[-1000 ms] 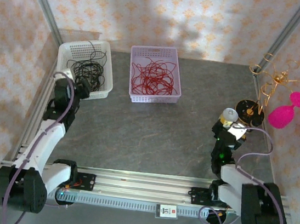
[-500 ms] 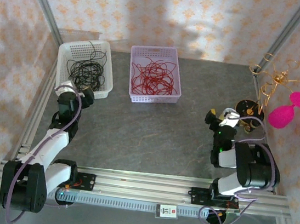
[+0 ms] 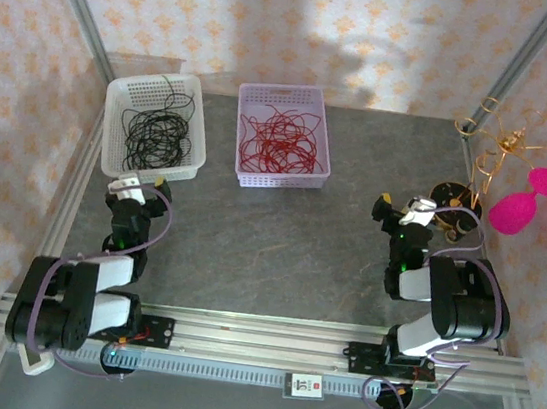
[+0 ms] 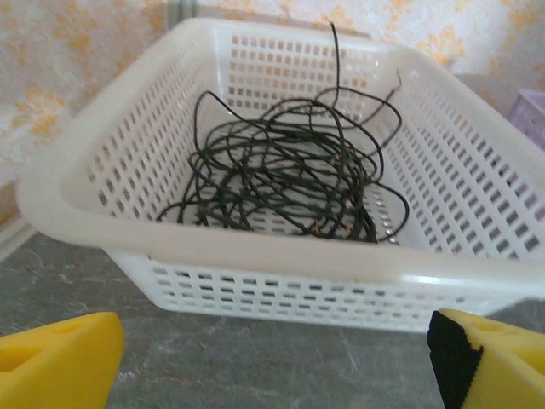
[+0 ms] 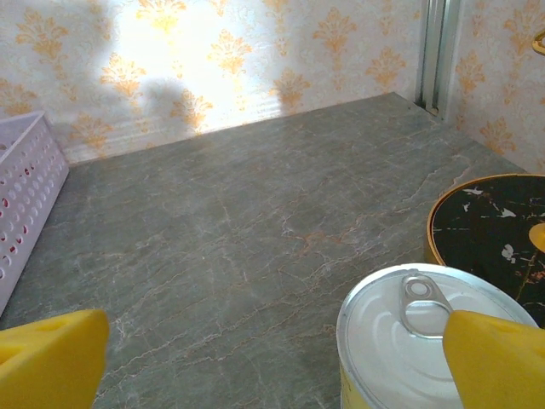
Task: Untangle the cables
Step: Reset both arms
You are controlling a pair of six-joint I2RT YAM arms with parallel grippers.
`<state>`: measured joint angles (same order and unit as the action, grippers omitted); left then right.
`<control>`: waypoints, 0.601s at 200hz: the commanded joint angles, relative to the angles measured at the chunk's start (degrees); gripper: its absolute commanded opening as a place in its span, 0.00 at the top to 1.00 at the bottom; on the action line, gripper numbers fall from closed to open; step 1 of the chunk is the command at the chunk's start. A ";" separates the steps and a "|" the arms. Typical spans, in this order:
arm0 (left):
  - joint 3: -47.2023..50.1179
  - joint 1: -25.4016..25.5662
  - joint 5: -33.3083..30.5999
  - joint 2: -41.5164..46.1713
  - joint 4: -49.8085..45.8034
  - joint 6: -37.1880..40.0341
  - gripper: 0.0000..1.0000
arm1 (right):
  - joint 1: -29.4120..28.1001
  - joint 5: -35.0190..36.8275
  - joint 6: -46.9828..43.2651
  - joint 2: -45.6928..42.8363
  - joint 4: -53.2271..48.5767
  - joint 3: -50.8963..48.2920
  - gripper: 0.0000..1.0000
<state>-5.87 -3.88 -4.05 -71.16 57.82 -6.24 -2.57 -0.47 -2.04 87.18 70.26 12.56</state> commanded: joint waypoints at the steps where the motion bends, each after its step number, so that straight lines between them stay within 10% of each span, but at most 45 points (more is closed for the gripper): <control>1: -1.01 -0.76 4.80 -3.34 14.27 1.93 0.07 | 0.37 -0.10 -0.79 -0.07 0.61 0.62 0.00; 45: 0.45 -1.24 8.80 -18.69 34.76 1.20 0.08 | 0.33 -0.08 -0.85 -0.07 0.62 0.62 0.00; 120: -5.59 0.60 6.16 -16.38 18.63 2.88 0.01 | 0.33 -0.13 -0.77 -0.08 0.58 0.63 0.00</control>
<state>-10.33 -3.79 2.76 -88.25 77.71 -4.97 -2.57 -0.47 -2.04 87.18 70.28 12.56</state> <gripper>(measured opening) 0.991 0.998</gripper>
